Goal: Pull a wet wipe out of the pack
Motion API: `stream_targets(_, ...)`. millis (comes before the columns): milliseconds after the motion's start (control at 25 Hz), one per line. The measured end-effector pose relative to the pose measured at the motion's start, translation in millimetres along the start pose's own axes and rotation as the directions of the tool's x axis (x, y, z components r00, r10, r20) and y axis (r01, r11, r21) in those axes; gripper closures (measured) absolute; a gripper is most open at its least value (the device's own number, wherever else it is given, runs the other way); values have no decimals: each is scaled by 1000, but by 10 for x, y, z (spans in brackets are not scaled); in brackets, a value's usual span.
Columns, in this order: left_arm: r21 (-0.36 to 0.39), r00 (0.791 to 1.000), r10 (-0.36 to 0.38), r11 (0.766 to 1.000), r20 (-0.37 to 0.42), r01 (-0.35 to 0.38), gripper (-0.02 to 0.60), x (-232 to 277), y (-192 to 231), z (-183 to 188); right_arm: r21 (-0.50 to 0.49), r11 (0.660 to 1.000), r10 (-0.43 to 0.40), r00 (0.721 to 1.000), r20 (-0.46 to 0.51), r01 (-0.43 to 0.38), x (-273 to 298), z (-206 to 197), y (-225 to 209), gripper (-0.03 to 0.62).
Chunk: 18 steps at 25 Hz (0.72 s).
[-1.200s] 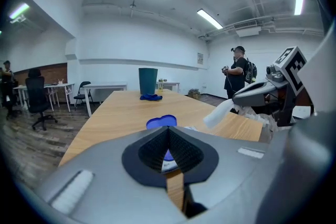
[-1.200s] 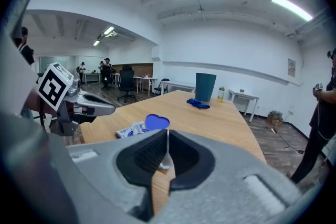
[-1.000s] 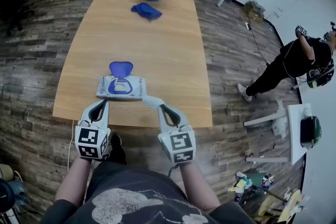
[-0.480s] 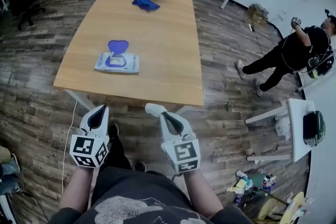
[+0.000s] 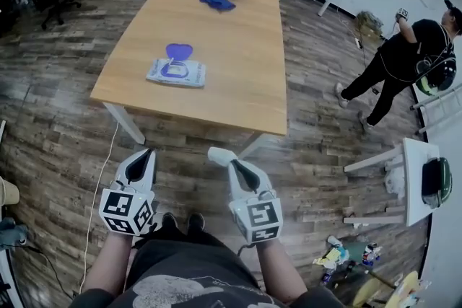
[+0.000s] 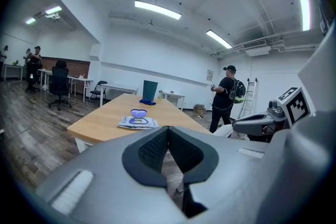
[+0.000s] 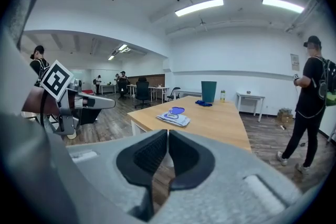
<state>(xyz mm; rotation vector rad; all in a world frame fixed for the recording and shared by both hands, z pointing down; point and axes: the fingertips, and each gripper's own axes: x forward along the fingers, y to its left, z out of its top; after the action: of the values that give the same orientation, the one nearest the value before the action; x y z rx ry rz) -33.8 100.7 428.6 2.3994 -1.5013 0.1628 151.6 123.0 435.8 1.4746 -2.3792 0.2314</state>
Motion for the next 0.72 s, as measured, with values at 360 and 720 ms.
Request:
stream_targets(360, 11, 999, -43, 999, 5, 43, 563, -334, -86, -103, -8, 999, -33, 999, 3, 33, -209, -4, 275, 591)
stream_targets(720, -2, 998, -64, 998, 20, 64, 563, -1136, 114, -205, -50, 997, -60, 996, 64, 63, -550, 126, 1014, 591)
